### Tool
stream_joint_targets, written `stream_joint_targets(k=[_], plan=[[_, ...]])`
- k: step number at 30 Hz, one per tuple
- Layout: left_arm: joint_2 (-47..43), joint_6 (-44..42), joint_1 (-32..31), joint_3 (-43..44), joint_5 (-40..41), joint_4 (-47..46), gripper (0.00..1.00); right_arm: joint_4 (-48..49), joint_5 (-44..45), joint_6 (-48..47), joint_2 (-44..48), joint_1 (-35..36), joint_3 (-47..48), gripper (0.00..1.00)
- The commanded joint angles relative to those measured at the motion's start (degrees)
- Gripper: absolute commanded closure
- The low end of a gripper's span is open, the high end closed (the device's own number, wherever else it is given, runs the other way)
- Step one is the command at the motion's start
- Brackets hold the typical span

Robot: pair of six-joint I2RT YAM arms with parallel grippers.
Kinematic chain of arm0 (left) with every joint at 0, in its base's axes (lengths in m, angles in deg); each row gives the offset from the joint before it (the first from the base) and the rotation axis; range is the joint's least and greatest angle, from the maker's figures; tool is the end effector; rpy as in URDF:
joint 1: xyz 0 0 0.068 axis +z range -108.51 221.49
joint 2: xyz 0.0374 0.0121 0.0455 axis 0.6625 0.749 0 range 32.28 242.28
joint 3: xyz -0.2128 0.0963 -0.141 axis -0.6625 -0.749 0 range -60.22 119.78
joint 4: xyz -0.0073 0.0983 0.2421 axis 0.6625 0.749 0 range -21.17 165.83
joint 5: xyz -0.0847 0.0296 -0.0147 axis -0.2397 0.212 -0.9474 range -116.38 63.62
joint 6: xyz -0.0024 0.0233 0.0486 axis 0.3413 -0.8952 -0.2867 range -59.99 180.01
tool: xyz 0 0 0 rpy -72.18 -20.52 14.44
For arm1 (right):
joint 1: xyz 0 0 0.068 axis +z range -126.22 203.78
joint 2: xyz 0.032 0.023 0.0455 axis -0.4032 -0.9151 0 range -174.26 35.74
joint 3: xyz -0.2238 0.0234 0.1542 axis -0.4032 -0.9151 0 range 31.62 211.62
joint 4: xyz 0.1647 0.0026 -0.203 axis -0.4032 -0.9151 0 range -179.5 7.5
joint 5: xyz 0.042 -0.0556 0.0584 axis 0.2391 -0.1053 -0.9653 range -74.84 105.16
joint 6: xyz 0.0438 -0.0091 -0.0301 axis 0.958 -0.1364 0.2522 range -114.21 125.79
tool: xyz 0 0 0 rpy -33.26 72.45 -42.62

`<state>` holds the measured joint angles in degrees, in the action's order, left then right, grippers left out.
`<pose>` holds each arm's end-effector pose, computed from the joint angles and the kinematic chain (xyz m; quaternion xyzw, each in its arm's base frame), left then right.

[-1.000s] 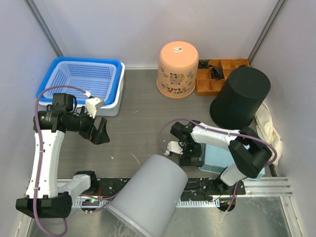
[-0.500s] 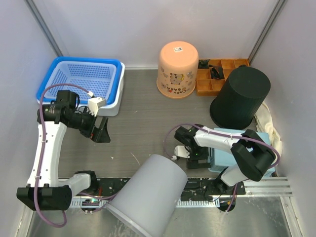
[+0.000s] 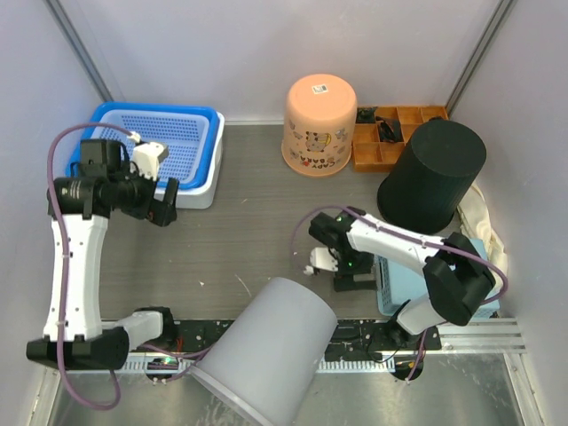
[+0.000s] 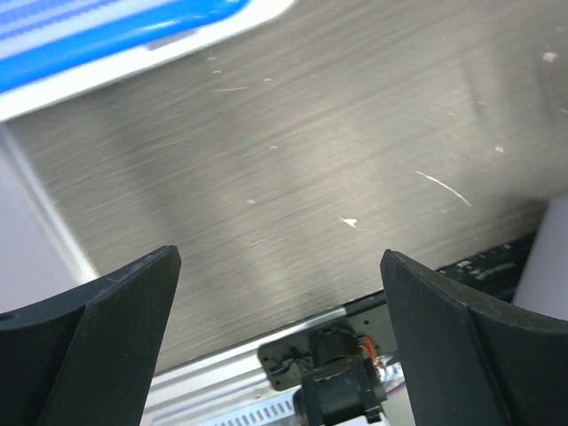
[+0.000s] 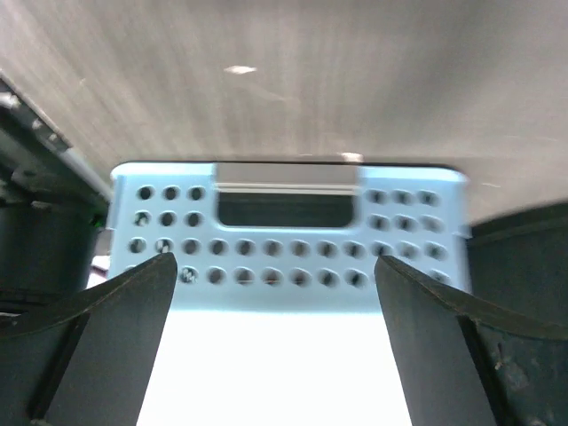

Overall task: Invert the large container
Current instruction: Move the container to the corner of the board.

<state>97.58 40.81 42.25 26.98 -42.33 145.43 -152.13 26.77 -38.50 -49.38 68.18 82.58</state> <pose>0.1772 -0.0076 0.4120 0.1927 0.9248 -0.0781 0.3187 0.1536 0.1404 0.1829 0.6991 -0.6978 0.1005 0.1193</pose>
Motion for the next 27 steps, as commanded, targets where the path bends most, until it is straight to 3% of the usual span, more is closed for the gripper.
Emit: stream_joint_targets(k=[1,7,10,12,16,20,27], plan=[[10.45,3.25,0.27,8.51,13.82,-3.59,0.02,-3.09,3.07,0.70,0.75,-0.16,14.29,0.00],[23.16,3.01,0.28,21.44,8.82,-2.64,0.01,4.86,2.43,-1.00,-1.21,-0.88,27.30,0.00],[28.62,2.61,0.23,27.29,6.93,-3.81,0.15,8.98,4.32,-1.49,-1.38,-1.02,28.63,0.00],[33.08,3.49,0.22,32.13,5.14,-3.51,0.19,12.02,6.56,-1.39,-1.09,-1.42,28.75,0.00],[42.33,9.75,0.36,40.07,1.53,-5.09,0.07,16.07,5.44,1.98,1.11,-2.69,29.43,0.00],[48.99,15.85,0.40,40.04,-5.28,-13.01,0.07,15.54,1.99,3.57,5.67,-5.62,27.39,0.00],[60.68,19.55,-0.22,45.99,-4.14,-15.46,0.08,13.80,-1.22,4.29,12.72,-13.98,24.56,0.00]])
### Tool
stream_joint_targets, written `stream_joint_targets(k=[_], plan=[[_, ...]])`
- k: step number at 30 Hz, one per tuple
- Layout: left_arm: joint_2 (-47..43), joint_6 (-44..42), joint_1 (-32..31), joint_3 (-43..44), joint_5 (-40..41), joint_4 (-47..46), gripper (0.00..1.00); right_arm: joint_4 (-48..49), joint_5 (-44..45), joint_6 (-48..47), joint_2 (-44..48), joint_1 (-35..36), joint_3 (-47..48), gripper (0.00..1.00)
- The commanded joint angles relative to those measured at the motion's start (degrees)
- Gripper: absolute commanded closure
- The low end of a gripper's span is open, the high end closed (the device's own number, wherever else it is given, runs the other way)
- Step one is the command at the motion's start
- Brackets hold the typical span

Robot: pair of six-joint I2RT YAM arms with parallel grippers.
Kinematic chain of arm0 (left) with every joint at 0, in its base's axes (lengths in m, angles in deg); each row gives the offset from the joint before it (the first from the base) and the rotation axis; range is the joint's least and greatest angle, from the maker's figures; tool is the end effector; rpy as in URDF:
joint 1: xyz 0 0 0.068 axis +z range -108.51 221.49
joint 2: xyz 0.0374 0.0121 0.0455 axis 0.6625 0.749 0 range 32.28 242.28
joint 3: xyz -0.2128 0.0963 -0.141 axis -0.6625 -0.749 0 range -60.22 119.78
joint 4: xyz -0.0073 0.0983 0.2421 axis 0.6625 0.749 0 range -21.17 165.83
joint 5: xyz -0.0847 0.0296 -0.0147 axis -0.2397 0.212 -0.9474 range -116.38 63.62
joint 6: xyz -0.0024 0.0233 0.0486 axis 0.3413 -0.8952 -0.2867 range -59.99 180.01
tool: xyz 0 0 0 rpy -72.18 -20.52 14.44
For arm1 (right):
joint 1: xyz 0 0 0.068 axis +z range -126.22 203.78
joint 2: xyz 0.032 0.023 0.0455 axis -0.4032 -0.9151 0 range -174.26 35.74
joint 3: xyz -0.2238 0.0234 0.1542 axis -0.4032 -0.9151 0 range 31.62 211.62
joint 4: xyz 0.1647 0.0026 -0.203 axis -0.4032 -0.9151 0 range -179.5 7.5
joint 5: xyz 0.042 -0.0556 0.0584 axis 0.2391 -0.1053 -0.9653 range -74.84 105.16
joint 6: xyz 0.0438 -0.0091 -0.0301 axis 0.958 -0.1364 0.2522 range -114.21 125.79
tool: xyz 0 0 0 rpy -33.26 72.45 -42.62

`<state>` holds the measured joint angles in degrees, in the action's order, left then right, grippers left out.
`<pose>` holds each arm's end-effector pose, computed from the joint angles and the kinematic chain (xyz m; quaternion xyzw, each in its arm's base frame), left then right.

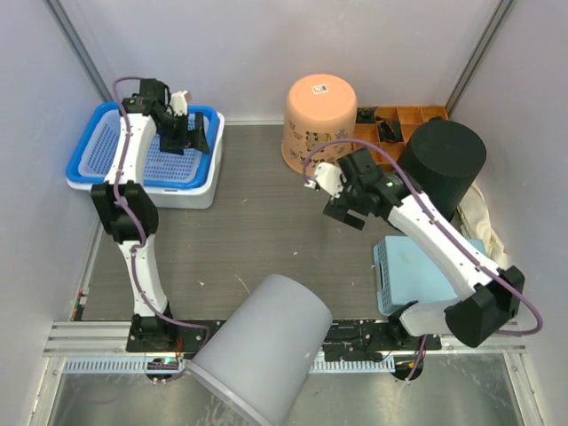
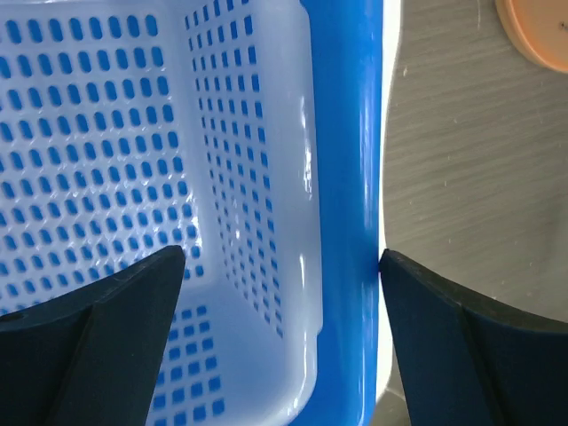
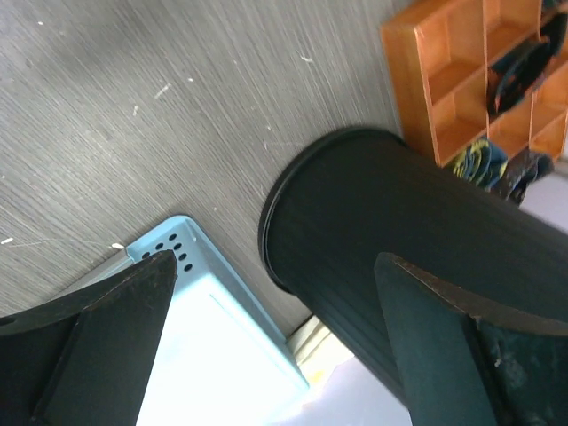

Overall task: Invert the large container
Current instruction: Move the container to the corner of the board.

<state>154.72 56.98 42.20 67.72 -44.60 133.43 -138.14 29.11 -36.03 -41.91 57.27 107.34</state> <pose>0.4551 -0.0056 0.3270 0.0614 0.9507 -0.1439 0.2679 0.2288 0.1411 0.3314 -0.5554 0.7753 -0.1364 0.2680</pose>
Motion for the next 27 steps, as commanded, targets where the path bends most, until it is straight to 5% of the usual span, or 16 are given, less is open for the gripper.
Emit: stream_joint_targets(k=[1,10,27], plan=[[4.70,3.26,-0.18,5.97,-1.98,-3.22,0.08,-0.66,-5.40,2.13,6.21,-4.06,-0.13,0.00],[1.07,2.69,-0.53,-1.19,0.10,-7.75,0.08,-0.37,-6.30,3.03,7.15,-6.49,-1.94,0.00],[-1.82,6.09,3.77,-0.26,-14.21,-5.44,0.10,-1.94,-8.71,4.20,5.20,-6.39,-3.35,0.00]])
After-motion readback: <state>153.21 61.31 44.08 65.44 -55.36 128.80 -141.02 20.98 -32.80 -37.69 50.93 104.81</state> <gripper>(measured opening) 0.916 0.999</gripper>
